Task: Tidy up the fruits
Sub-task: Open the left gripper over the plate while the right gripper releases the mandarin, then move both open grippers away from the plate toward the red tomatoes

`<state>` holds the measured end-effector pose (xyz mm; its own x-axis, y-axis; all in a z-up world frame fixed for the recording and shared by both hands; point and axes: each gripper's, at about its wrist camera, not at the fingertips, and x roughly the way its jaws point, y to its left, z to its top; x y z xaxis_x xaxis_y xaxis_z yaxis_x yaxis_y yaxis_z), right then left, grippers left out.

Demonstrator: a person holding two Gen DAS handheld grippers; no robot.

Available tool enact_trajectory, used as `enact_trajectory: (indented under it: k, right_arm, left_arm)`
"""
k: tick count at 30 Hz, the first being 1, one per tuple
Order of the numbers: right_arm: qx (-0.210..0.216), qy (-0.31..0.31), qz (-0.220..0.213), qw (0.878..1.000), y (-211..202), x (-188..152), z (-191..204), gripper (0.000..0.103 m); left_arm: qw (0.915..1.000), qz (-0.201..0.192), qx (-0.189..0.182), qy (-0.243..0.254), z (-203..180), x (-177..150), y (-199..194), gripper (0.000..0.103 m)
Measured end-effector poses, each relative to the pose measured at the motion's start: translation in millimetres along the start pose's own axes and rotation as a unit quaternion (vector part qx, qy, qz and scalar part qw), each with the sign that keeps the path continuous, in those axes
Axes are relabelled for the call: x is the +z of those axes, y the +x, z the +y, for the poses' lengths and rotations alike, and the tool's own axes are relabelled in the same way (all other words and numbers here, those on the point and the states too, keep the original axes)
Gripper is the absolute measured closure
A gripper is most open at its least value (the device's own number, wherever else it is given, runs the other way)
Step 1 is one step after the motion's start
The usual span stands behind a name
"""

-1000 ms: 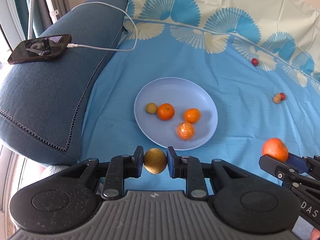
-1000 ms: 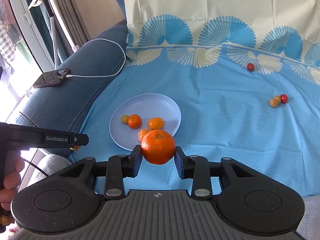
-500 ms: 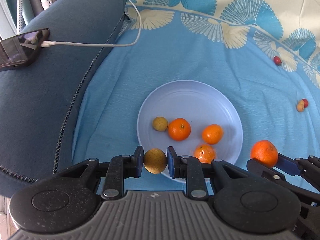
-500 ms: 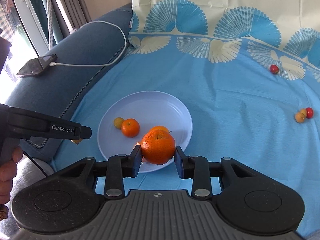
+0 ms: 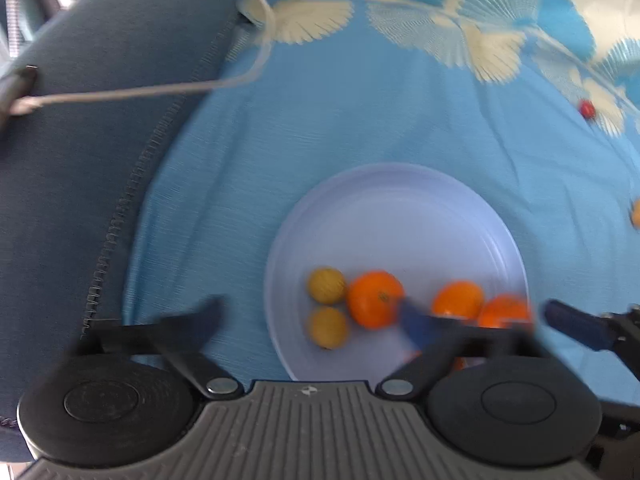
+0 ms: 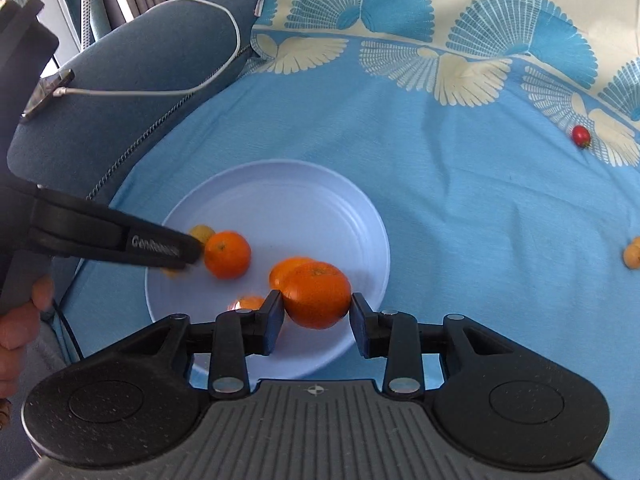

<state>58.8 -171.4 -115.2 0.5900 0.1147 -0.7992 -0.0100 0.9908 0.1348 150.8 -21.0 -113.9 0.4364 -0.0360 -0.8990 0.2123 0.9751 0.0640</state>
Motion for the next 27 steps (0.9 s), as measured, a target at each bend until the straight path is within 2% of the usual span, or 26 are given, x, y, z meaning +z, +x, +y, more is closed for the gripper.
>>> enact_trajectory:
  k: [1,2,3,7,12,17,20,27]
  right_arm:
    - [0.001,-0.001,-0.004,1.000,-1.3,2.4,0.5,0.037]
    - [-0.001,-0.001,-0.009,1.000,-4.2,4.6,1.3,0.020]
    - [-0.004,-0.003,-0.015,1.000,-8.2,5.4,2.0,0.013]
    - [-0.018,-0.002,-0.018,1.000,-31.5,-3.5,2.3,0.010]
    - [-0.029,0.017,-0.020,0.999,-75.1,-31.8,9.6,0.004]
    - [-0.045,0.006,-0.063,0.997,-118.3,-58.3,26.5,0.001]
    - [-0.056,-0.028,-0.085,0.994,-136.7,-72.0,38.0,0.001]
    - [-0.060,-0.041,-0.115,0.991,-178.8,-97.6,51.7,0.001]
  left_arm:
    - [0.9999,-0.009,0.002,-0.008,3.0,0.0,-5.3,0.000]
    - [0.9999,-0.008,0.003,-0.008,4.8,0.5,-8.9,0.000]
    - [1.0000,-0.003,0.004,-0.006,6.1,0.6,-12.0,0.000]
    - [0.9999,-0.003,0.012,-0.011,13.9,-17.5,-33.3,0.000]
    - [0.9996,-0.003,0.019,-0.021,23.5,-61.7,-70.2,0.000]
    - [0.9990,-0.022,0.022,-0.032,33.2,-91.7,-104.0,0.000]
    - [0.9988,-0.024,0.013,-0.042,35.3,-106.6,-120.8,0.000]
    - [0.9976,-0.065,0.022,-0.014,24.2,-134.3,-160.2,0.000]
